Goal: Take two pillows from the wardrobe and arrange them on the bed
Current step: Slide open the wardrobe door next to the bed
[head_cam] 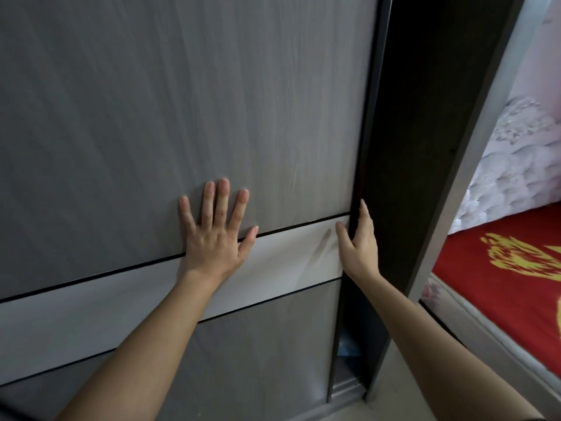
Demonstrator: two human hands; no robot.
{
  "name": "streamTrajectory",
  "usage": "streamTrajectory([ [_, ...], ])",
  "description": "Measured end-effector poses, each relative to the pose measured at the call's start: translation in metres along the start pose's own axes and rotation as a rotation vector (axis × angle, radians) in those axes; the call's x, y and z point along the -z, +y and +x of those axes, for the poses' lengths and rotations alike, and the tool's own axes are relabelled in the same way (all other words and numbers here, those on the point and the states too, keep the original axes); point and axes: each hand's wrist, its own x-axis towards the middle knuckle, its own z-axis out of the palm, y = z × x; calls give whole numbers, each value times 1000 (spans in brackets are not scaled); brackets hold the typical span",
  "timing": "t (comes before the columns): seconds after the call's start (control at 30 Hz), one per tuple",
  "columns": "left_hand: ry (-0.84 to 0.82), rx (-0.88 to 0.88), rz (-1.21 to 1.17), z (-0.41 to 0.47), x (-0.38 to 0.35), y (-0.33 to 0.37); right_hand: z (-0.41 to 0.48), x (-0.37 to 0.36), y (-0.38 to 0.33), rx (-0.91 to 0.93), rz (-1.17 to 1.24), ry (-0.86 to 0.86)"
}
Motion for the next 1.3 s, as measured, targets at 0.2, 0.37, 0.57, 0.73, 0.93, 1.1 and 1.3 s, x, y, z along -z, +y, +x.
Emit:
streamTrajectory([
  [0.2,-44,51,36,-38,19,-70,-36,-42,-28,82,-15,-93],
  [0.37,-133,164,70,-67,40,-111,-71,-77,-48,190,-17,-210],
  [0.57,-291,284,108,-101,76,-162,-102,-122,-77,249,-19,-326],
  [0.73,-417,453,79,-116,108,-191,-127,-159,-99,315,47,-427],
  [0.93,-522,430,60,-126,133,-215,-150,-201,-119,361,71,-629],
  [1.1,-596,581,-4,-141,144,-235,-170,-232,-138,378,111,-759],
  [1.3,-713,647,11,-166,157,-267,-188,-262,-164,438,49,-862],
])
